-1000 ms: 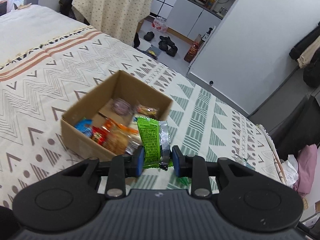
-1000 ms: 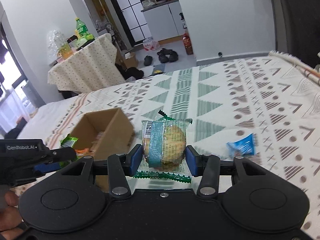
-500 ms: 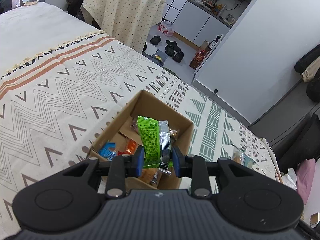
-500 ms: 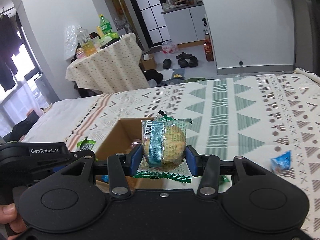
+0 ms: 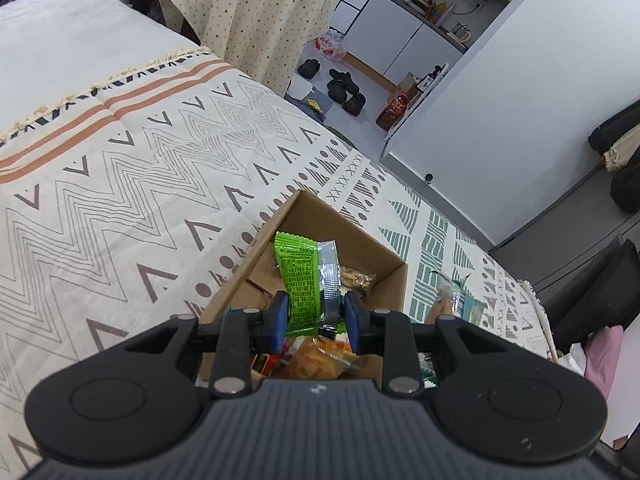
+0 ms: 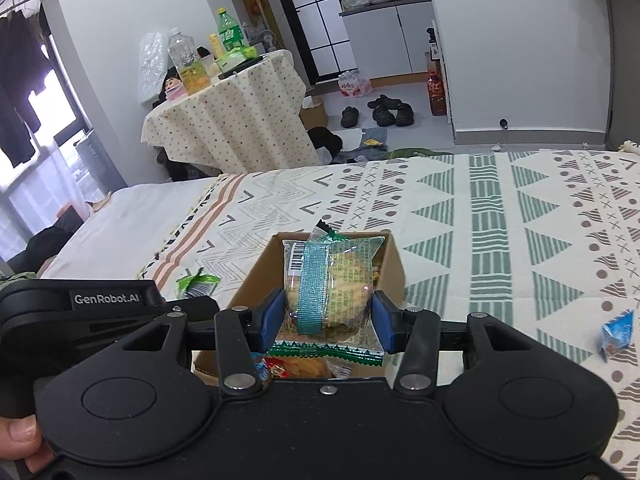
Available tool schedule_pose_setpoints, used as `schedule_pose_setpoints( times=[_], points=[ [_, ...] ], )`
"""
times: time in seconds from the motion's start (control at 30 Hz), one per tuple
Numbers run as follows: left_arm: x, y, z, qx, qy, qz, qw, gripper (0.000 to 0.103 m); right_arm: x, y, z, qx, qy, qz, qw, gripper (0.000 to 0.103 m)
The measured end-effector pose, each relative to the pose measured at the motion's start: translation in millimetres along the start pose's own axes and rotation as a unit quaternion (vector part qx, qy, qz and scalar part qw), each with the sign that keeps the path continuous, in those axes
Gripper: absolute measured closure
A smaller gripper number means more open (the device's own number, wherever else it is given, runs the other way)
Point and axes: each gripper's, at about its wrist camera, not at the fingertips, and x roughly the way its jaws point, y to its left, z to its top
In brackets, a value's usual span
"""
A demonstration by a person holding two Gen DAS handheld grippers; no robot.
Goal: Organize snacks
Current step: 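Carry both snacks over the cardboard box and open both tools to drop them, then withdraw both open tools toward the green candy and blue candy packet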
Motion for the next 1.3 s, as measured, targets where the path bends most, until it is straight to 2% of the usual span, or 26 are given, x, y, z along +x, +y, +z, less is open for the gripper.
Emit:
schedule_pose_setpoints(
  times=[0.13,0.27,0.43,0.57,0.6,0.7,0.73,0.8,0.87,1.07,1.3],
  points=[
    [8,6,7,-0.009,0.004,-0.011,0.9999,0.070,11,7,3,-0.004,0.007,0.000,1.000,0.057],
    [12,16,10,-0.027,0.012,-0.002,0.9996,0.070,22,10,4,-0.004,0.018,-0.004,1.000,0.057],
    [10,27,10,-0.034,0.017,0.013,0.9992,0.064,31,11,6,0.001,0.029,-0.009,1.000,0.057],
    [7,35,10,-0.036,0.015,0.023,0.9990,0.052,37,14,7,0.008,0.032,-0.007,0.999,0.055],
    [7,36,10,-0.036,0.015,0.027,0.9989,0.049,37,16,7,0.010,0.030,-0.004,0.999,0.053],
    [3,40,9,-0.036,0.012,0.030,0.9988,0.041,38,23,8,-0.007,0.024,-0.012,1.000,0.028],
    [1,41,8,-0.036,0.011,0.032,0.9988,0.038,36,23,7,-0.010,0.021,-0.017,1.000,0.027],
    [-2,41,6,-0.034,0.007,0.037,0.9987,0.026,30,22,6,-0.006,0.022,-0.013,1.000,0.027],
    [-4,41,4,-0.033,0.007,0.044,0.9985,0.021,25,19,4,-0.004,0.023,-0.016,1.000,0.027],
    [-13,34,-4,-0.022,0.013,0.056,0.9981,0.016,9,7,-5,-0.007,0.027,-0.030,0.999,0.027],
    [-24,16,-16,0.003,0.010,0.062,0.9980,0.005,-12,-11,-11,-0.003,0.024,-0.036,0.999,0.027]
  ],
)
